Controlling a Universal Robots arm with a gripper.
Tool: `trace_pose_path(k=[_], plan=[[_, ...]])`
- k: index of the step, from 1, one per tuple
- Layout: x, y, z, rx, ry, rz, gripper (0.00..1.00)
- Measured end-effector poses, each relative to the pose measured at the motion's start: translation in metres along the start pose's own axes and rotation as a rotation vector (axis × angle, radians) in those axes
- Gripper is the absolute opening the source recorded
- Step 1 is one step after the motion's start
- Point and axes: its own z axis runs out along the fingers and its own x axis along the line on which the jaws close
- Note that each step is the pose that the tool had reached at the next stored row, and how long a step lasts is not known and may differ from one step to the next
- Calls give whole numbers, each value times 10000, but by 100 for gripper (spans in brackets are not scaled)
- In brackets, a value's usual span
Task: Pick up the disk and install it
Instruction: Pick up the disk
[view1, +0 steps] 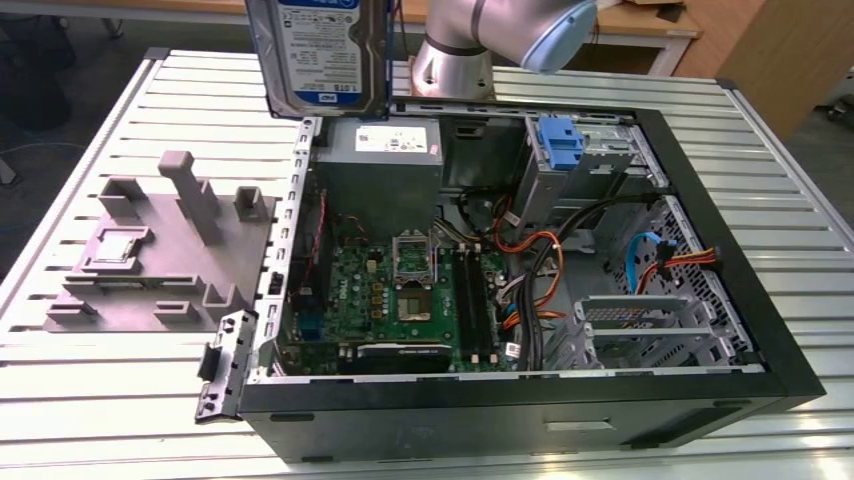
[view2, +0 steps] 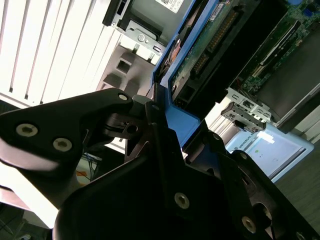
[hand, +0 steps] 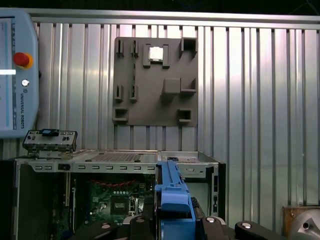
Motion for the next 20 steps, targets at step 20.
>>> trace_pose_path(k=[20], plan=[[-1, -96, -2, 0, 0, 0, 37]])
